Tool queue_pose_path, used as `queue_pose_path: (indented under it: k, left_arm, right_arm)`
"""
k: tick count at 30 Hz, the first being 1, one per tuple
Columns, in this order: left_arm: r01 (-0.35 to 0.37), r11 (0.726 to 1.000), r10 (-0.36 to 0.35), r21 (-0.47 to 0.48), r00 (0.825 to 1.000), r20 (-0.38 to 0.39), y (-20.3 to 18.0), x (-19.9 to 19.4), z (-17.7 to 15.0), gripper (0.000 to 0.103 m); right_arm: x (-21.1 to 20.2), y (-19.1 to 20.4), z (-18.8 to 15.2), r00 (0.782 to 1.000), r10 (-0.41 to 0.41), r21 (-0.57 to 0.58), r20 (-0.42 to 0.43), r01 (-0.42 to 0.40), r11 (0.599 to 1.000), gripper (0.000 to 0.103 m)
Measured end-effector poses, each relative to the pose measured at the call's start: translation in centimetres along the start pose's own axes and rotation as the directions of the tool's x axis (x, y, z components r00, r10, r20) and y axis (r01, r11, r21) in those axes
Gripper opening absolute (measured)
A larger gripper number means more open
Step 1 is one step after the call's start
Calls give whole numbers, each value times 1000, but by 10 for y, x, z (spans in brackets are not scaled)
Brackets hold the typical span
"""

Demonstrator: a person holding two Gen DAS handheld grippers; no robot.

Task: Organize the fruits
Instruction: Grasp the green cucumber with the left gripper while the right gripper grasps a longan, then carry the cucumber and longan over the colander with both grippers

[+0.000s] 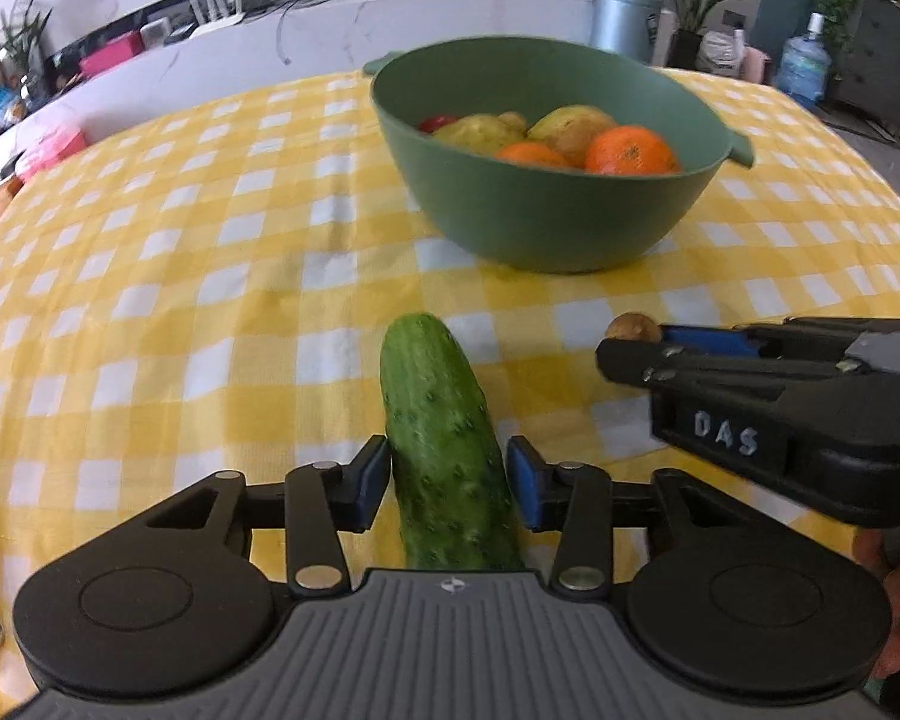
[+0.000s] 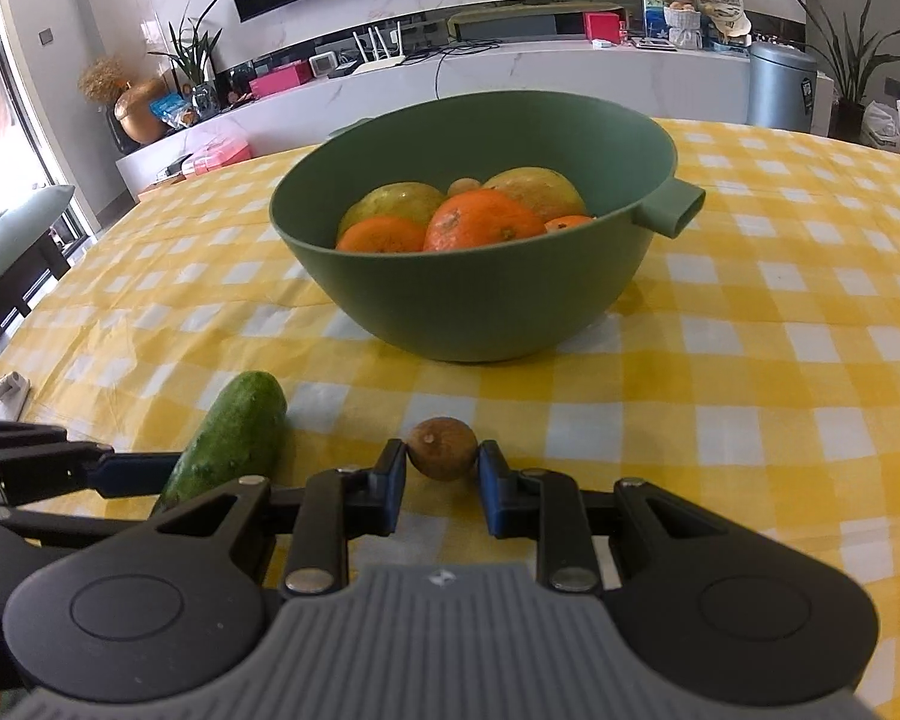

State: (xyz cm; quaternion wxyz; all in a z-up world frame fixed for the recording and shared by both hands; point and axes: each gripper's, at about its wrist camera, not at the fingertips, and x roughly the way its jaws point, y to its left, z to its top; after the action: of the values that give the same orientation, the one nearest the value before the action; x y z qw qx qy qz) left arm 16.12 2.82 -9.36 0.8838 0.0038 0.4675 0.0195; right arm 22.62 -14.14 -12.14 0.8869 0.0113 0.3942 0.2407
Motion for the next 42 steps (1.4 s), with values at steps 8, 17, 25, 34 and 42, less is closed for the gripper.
queue_pose_path:
  k: [8, 17, 25, 34, 42]
  left_arm:
    - [-32, 999, 33, -40, 999, 28, -1, -2, -7, 53]
    - [-36, 999, 37, -34, 998, 44, -2, -3, -9, 44]
    - [-15, 999, 18, -48, 999, 50, 0, -5, -9, 42]
    - [21, 997, -12, -75, 993, 121, 6, -19, -5, 42]
    - [109, 990, -91, -88, 978, 186, 11, -38, 7, 42]
  right_arm:
    - [1, 0, 0, 1000, 3, 10, -8, -3, 1000, 22]
    - [1, 0, 0, 1000, 4, 10, -8, -4, 1000, 22]
    - [0, 0, 0, 1000, 6, 12, -6, -6, 1000, 22]
    - [-7, -1, 0, 1000, 15, 8, 10, -15, 1000, 22]
    - [-23, 5, -1, 998, 21, -20, 55, -20, 1000, 22]
